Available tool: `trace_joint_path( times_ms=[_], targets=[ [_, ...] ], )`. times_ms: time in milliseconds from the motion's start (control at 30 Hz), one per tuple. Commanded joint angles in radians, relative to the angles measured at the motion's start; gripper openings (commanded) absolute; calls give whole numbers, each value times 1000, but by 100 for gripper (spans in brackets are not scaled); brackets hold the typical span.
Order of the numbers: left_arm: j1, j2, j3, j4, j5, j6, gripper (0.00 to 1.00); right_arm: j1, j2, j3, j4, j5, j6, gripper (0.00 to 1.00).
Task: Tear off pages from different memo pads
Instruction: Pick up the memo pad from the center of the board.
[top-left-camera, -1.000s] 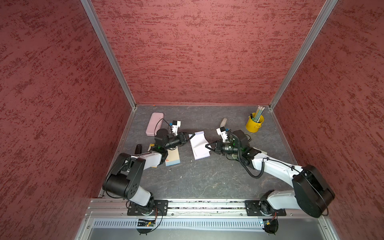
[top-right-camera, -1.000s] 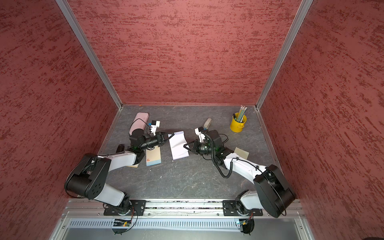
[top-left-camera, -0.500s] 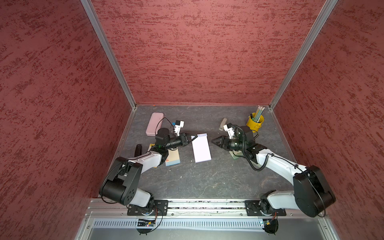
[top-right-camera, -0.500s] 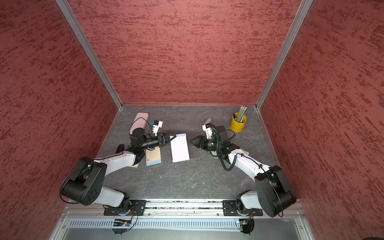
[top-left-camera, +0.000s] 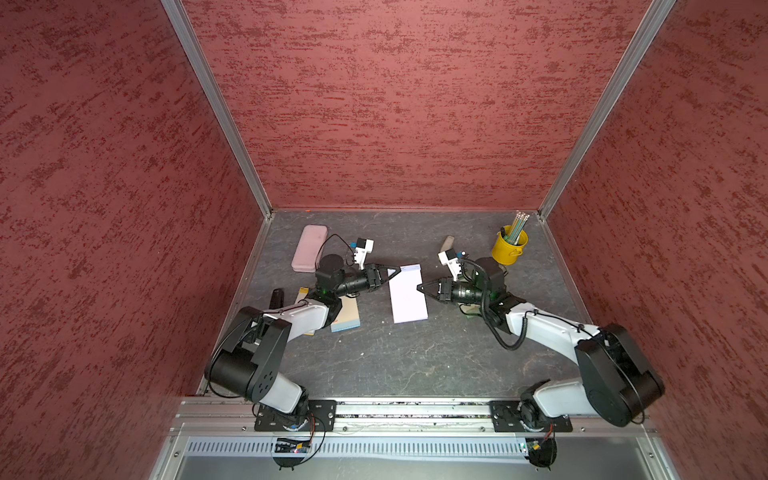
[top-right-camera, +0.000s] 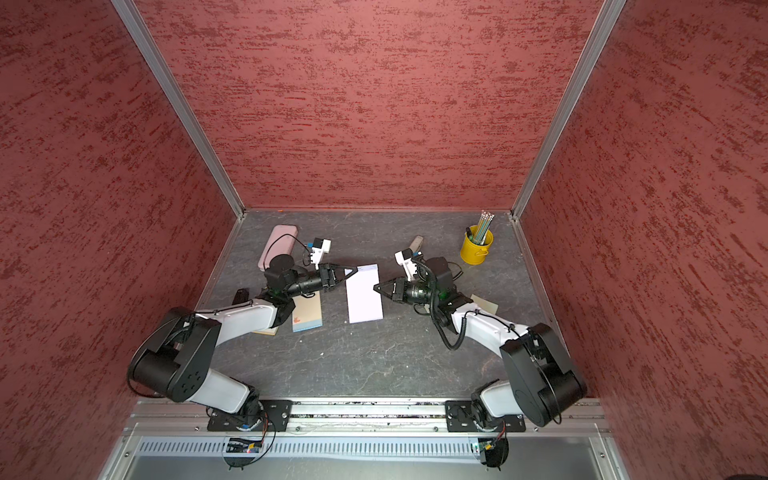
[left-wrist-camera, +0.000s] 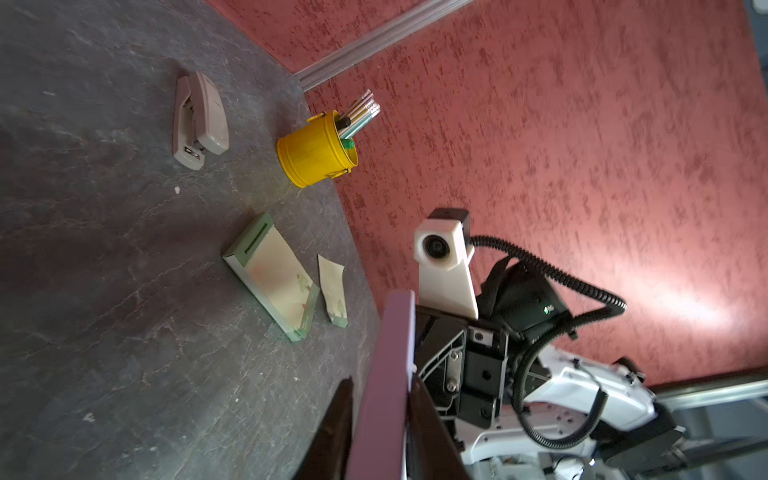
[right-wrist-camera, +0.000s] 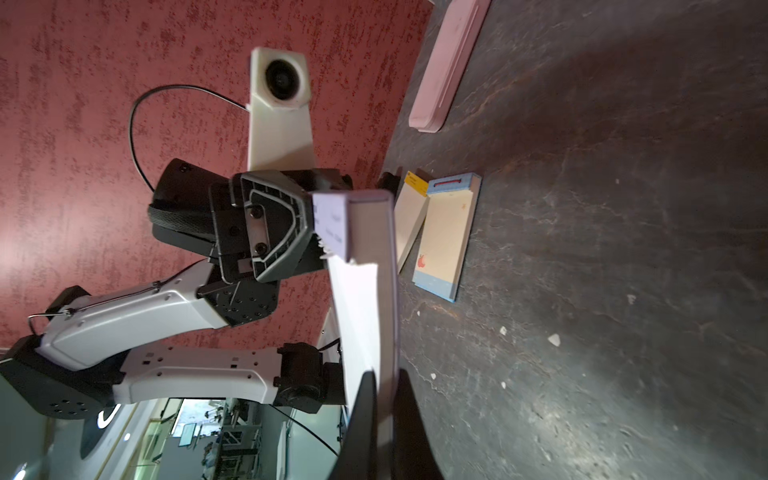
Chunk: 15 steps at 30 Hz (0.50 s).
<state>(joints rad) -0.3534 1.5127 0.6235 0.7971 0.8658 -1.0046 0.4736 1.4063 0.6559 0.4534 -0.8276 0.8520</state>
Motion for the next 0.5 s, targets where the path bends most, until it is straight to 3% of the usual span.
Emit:
trace_joint_path(
  times_ms=[0, 167, 333, 467],
  targets=[
    [26, -55, 21, -54, 60, 49, 41, 4, -15, 6, 35, -34, 1, 0],
    [38, -42, 64, -65, 104, 48, 43, 5, -3, 20, 49, -78, 22, 0],
    [36, -34, 74, -86, 132, 68, 34, 4, 5, 40, 28, -99, 19, 0],
    [35, -43, 82, -128, 152, 92, 33, 3, 16, 52, 26, -101, 22, 0]
  ],
)
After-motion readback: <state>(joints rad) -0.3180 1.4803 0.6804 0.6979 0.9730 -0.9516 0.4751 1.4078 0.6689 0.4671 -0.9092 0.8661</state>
